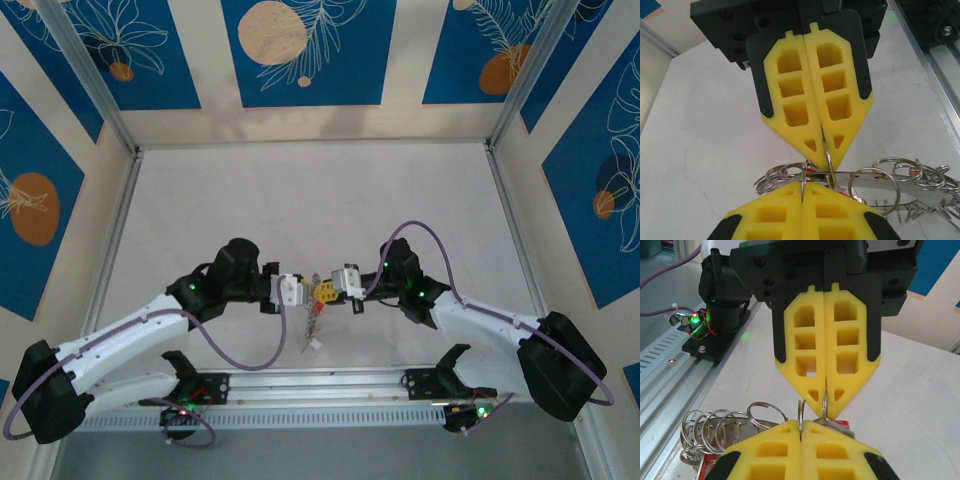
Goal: Put the keys on the keyring
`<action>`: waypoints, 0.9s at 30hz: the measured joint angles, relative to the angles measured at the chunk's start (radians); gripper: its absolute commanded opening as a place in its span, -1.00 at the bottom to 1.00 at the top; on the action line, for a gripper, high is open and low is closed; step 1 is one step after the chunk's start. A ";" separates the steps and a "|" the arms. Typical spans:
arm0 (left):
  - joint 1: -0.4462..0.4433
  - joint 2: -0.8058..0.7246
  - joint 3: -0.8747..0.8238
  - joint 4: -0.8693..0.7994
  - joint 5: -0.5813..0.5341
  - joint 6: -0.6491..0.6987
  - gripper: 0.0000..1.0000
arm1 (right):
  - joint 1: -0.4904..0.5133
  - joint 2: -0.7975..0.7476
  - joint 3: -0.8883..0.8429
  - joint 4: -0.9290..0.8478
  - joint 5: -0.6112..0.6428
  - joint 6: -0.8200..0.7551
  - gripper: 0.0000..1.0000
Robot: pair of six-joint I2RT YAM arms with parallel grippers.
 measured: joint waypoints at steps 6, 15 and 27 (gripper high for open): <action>-0.003 -0.029 -0.022 0.010 -0.001 0.003 -1.00 | -0.005 0.002 0.008 -0.002 -0.008 0.014 -1.00; -0.031 -0.051 -0.031 0.009 -0.013 0.057 -1.00 | -0.024 0.001 0.010 -0.018 -0.029 0.053 -1.00; -0.085 -0.072 -0.031 0.003 -0.071 0.145 -1.00 | -0.034 0.001 0.027 -0.063 -0.068 0.104 -1.00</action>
